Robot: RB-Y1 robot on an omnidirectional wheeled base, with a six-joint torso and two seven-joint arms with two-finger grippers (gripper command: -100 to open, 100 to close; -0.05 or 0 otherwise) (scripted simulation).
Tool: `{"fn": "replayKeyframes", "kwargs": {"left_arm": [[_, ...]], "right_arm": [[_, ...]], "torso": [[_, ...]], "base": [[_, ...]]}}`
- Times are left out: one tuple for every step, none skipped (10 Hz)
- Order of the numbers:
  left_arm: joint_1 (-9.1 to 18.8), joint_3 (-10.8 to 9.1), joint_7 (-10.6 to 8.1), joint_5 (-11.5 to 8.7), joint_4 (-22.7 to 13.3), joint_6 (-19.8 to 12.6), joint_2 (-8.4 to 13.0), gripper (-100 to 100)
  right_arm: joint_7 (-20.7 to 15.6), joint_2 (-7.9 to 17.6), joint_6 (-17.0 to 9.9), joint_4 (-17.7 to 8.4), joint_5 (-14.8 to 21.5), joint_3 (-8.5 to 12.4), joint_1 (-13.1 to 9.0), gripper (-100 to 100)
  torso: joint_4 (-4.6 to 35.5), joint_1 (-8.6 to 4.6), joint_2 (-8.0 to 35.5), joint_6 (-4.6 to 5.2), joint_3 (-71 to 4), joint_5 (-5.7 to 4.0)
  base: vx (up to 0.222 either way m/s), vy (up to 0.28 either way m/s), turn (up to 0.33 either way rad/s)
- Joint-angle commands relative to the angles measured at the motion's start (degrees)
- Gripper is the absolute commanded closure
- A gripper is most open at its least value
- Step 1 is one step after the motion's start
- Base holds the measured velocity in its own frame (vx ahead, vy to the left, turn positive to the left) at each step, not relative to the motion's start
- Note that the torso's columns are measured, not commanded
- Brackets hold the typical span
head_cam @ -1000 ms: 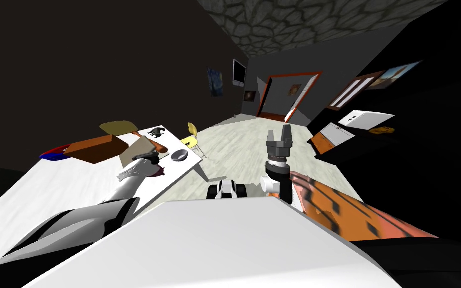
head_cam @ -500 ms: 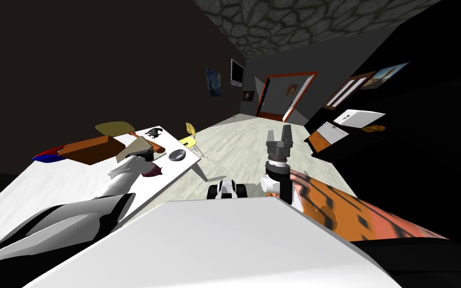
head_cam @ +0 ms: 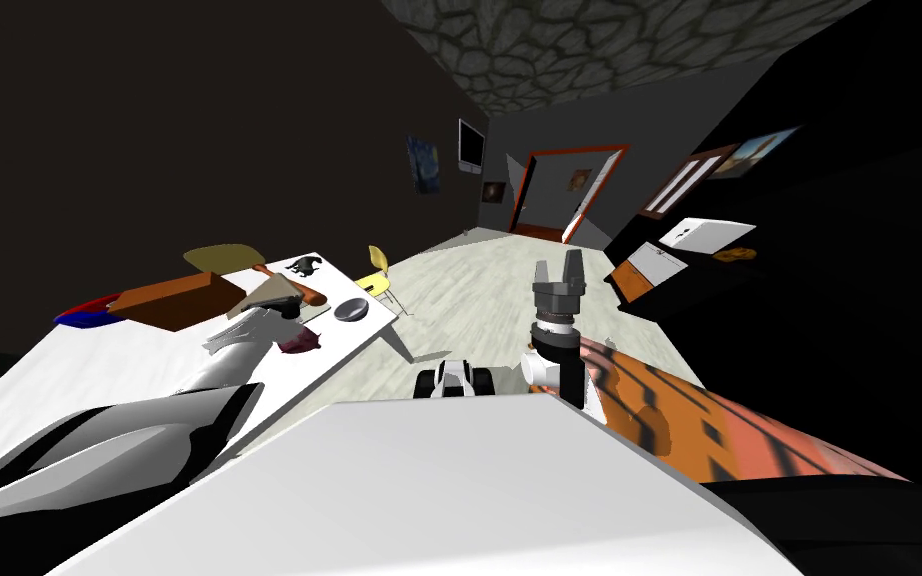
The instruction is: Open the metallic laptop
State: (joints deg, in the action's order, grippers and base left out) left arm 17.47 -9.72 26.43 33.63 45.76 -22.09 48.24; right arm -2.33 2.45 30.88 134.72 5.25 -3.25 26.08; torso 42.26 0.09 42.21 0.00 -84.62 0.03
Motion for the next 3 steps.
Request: {"fn": "replayKeyframes", "kwargs": {"left_arm": [[0.0,0.0,0.0,0.0,0.0,0.0,0.0,0],[0.0,0.0,0.0,0.0,0.0,0.0,0.0,0],[0.0,0.0,0.0,0.0,0.0,0.0,0.0,0]], "right_arm": [[0.0,0.0,0.0,0.0,0.0,0.0,0.0,0],[0.0,0.0,0.0,0.0,0.0,0.0,0.0,0],[0.0,0.0,0.0,0.0,0.0,0.0,0.0,0]], "torso": [[0.01,-0.05,0.04,0.0,0.02,-0.02],[0.02,-0.08,0.07,0.0,0.05,-0.03],[0.03,-0.1,0.09,0.0,0.06,-0.04]], "base": [[0.0,0.0,0.0],[0.0,0.0,0.0],[0.0,0.0,0.0]]}}
